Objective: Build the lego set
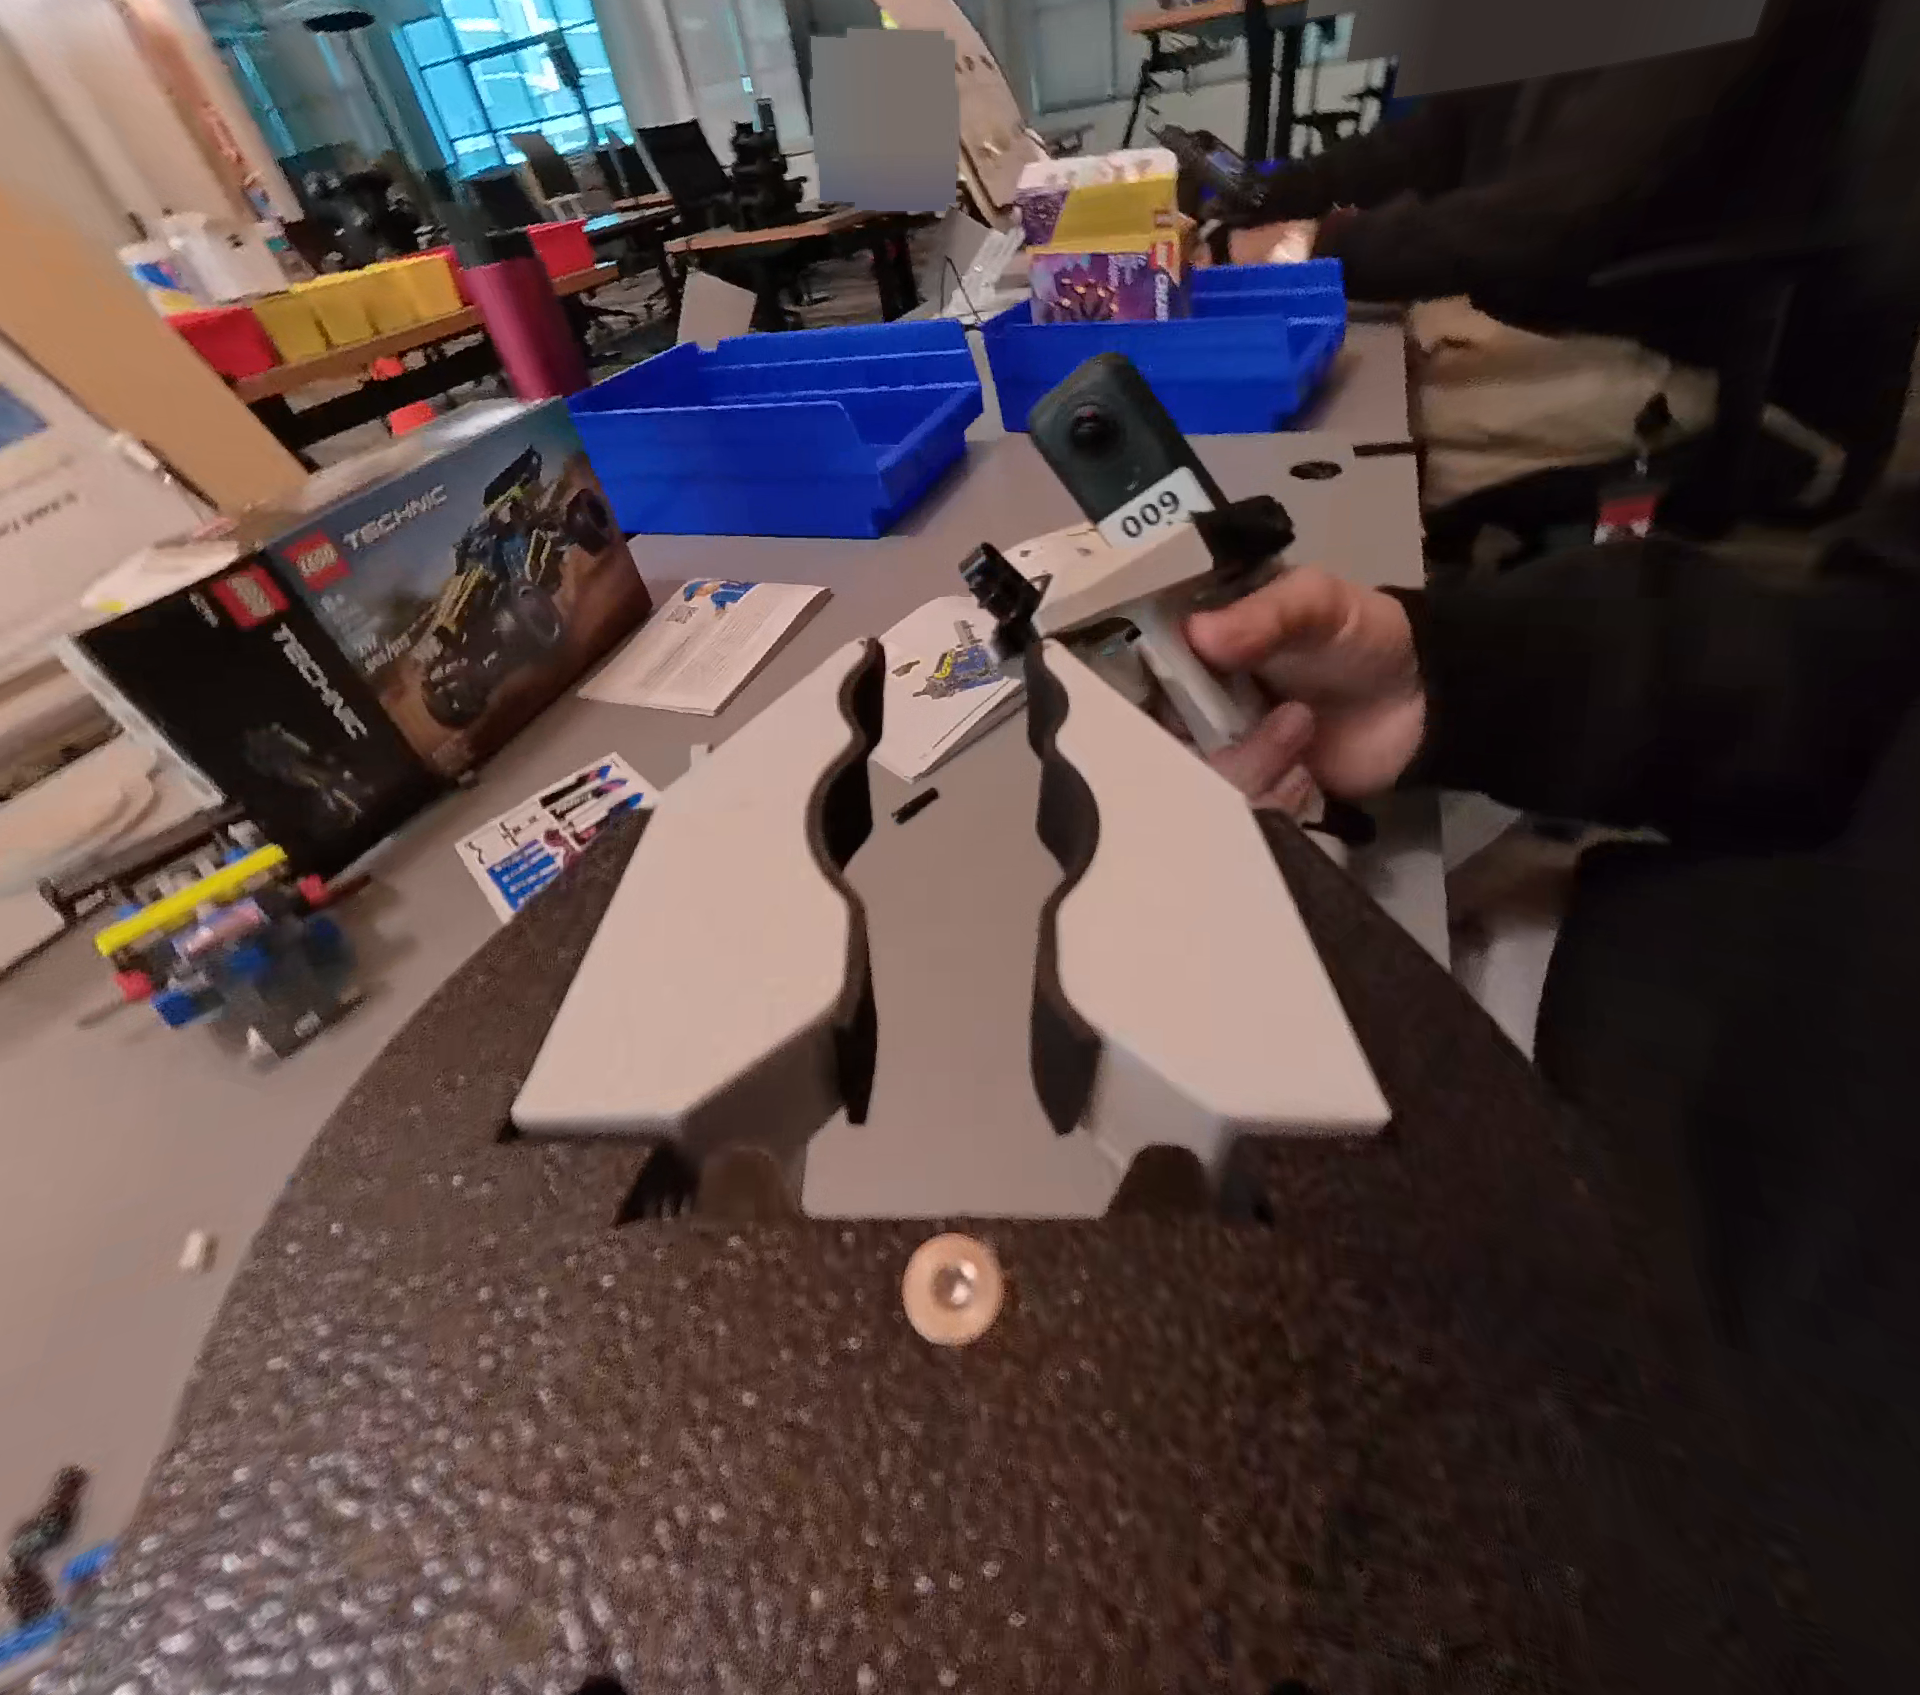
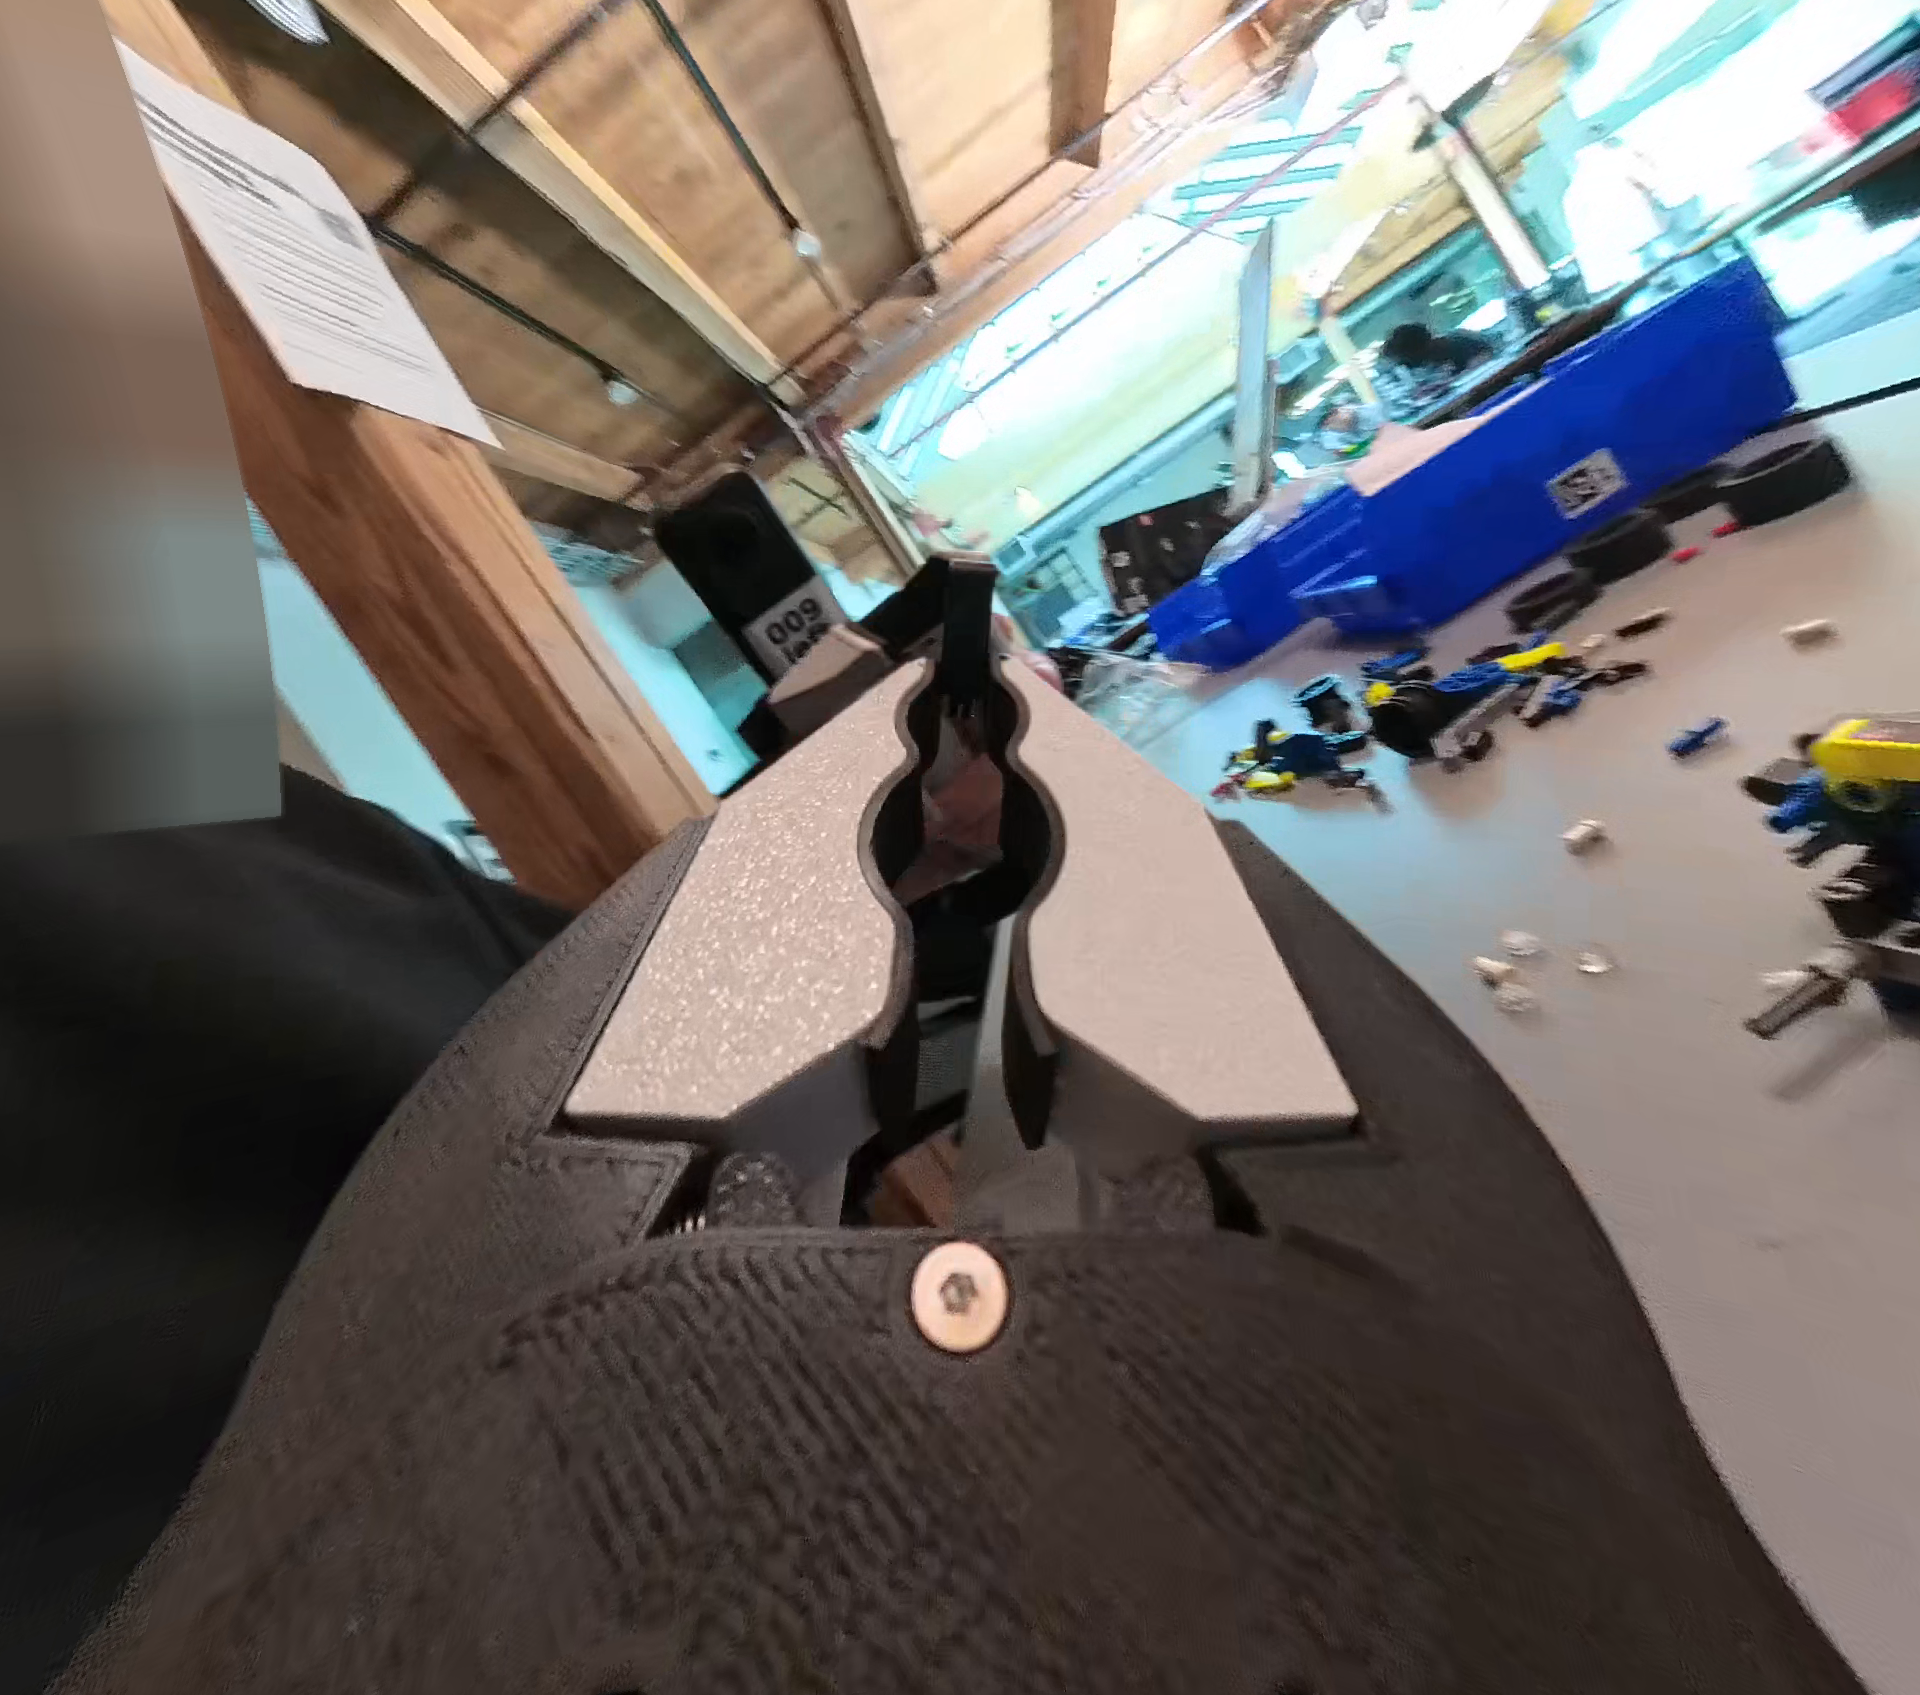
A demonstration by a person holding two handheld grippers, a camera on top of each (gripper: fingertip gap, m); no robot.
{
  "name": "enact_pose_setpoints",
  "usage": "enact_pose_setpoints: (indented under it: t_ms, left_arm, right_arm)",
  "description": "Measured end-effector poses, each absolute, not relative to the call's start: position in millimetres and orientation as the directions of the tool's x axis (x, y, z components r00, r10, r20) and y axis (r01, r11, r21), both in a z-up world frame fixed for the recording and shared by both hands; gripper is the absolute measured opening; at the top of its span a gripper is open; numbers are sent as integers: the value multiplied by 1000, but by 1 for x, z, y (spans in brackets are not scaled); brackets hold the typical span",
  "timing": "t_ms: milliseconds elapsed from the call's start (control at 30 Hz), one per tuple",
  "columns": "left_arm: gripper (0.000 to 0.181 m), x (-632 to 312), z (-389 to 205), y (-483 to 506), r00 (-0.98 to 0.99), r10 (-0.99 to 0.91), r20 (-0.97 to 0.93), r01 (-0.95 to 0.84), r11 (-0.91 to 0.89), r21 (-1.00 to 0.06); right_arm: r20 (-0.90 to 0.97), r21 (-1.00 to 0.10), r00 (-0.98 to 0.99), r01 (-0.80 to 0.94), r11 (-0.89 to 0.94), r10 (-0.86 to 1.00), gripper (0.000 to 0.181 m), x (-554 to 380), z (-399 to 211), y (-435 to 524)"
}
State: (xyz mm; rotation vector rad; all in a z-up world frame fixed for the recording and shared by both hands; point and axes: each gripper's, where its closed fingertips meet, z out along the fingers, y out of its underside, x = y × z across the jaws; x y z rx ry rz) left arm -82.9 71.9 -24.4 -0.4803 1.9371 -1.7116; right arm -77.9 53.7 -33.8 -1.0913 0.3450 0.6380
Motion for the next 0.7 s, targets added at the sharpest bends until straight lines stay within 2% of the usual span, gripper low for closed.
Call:
enact_pose_setpoints:
  t_ms: [233, 333, 500, 567, 700]
  left_arm:
    - [25, -84, -26, 62, -867, -453, -210, 121, 217, -969]
    - [25, -85, -28, 57, -904, -416, -104, 34, 173, -984]
    - [18, -84, -19, 60, -923, -358, 143, -154, 0, -988]
    - [18, -79, -13, 63, -908, -352, 229, -218, -71, -973]
    - [18, -75, -3, 65, -911, -296, 287, -254, -145, -956]
  right_arm:
    - [-598, -612, 652, -747, 259, 465, 5, -89, -27, 58]
    - [-606, -617, 642, -752, 231, 470, 6, -93, -29, 62]
    - [-611, -592, 615, -773, 229, 499, 6, -94, -25, 61]
    - [-618, -550, 568, -807, 217, 544, 6, -97, -20, 60]
    - [-619, -410, 412, -895, 172, 669, 6, -102, -10, 58]
